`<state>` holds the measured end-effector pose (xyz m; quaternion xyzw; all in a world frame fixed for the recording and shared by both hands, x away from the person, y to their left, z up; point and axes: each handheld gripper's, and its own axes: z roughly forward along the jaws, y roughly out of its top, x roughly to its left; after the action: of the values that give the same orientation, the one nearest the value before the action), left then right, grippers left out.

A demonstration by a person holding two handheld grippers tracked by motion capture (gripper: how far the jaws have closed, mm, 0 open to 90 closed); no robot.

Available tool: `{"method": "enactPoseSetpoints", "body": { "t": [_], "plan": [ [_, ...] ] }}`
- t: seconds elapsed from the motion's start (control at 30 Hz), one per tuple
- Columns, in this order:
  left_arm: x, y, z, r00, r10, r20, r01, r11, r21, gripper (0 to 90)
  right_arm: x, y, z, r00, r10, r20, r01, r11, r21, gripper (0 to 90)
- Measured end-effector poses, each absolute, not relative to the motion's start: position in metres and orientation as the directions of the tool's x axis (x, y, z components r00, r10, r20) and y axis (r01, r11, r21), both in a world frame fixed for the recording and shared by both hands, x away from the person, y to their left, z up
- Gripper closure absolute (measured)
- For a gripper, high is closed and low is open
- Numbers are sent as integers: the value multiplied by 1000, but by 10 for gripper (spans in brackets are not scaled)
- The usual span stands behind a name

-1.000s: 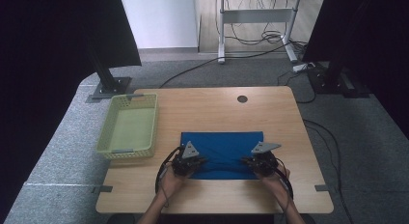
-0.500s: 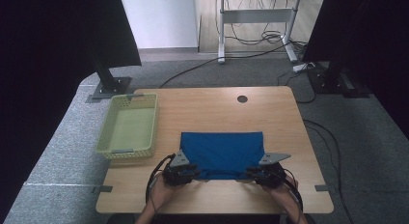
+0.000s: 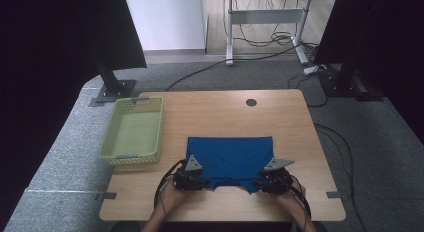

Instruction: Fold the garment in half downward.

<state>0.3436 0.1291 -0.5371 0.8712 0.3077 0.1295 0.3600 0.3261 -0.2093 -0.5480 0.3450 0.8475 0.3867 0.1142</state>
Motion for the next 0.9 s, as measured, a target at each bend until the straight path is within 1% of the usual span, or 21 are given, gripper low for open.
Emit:
{"method": "enactPoseSetpoints", "body": {
  "t": [0.03, 0.07, 0.1, 0.13, 0.17, 0.2, 0.23, 0.27, 0.3, 0.33, 0.37, 0.4, 0.43, 0.47, 0.5, 0.6, 0.63, 0.87, 0.9],
  "plan": [
    [344, 129, -537, 777, 629, 4, 443, -551, 707, 439, 326, -209, -548, -736, 673, 73, 496, 463, 734, 490],
    [344, 129, -537, 777, 629, 4, 443, -551, 707, 439, 326, -210, -547, -732, 678, 71, 494, 456, 740, 490],
    [353, 133, -530, 755, 656, 8, 443, -518, 732, 360, 325, -215, -542, -717, 695, 59, 489, 440, 753, 406],
    [353, 133, -530, 755, 656, 8, 443, -518, 732, 332, 325, -215, -542, -717, 695, 59, 489, 440, 753, 406],
    [353, 133, -530, 755, 656, 8, 443, -518, 732, 332, 324, -216, -541, -711, 701, 55, 492, 440, 751, 406],
    [353, 133, -530, 755, 656, 8, 443, -518, 732, 332, 324, -216, -541, -711, 701, 55, 492, 440, 751, 386],
    [360, 137, -535, 731, 682, 35, 446, -516, 732, 332, 324, -216, -541, -711, 701, 55, 492, 440, 751, 386],
    [360, 137, -535, 731, 682, 35, 446, -516, 732, 296, 324, -216, -541, -711, 701, 55, 492, 440, 751, 386],
    [365, 142, -543, 716, 698, 29, 468, -510, 722, 296, 323, -218, -544, -687, 726, 28, 509, 453, 732, 314],
    [365, 142, -543, 716, 698, 29, 468, -510, 722, 279, 323, -218, -544, -687, 726, 28, 509, 453, 732, 314],
    [365, 142, -543, 716, 698, 29, 468, -510, 722, 279, 322, -219, -550, -668, 744, 18, 529, 458, 715, 314],
    [365, 147, -552, 716, 698, 26, 462, -502, 731, 279, 322, -219, -550, -668, 744, 18, 529, 458, 715, 267],
    [365, 147, -552, 716, 698, 26, 462, -502, 731, 246, 322, -219, -550, -668, 744, 18, 529, 458, 715, 267],
    [365, 147, -552, 716, 698, 26, 462, -502, 731, 246, 323, -220, -553, -660, 751, 8, 536, 463, 705, 267],
    [358, 142, -550, 710, 703, 37, 473, -515, 715, 240, 328, -219, -553, -650, 760, -1, 547, 469, 693, 191],
    [358, 142, -550, 710, 703, 37, 473, -515, 715, 237, 331, -220, -554, -647, 762, 2, 549, 464, 696, 191],
    [345, 138, -551, 703, 710, 35, 477, -508, 717, 230, 339, -227, -555, -640, 768, 2, 546, 453, 705, 192],
    [340, 135, -548, 709, 703, 46, 480, -530, 699, 239, 348, -234, -555, -638, 770, 4, 545, 448, 708, 192],
    [347, 135, -539, 699, 710, 83, 454, -530, 716, 239, 348, -234, -555, -638, 770, 4, 545, 448, 708, 192]
  ]
}}
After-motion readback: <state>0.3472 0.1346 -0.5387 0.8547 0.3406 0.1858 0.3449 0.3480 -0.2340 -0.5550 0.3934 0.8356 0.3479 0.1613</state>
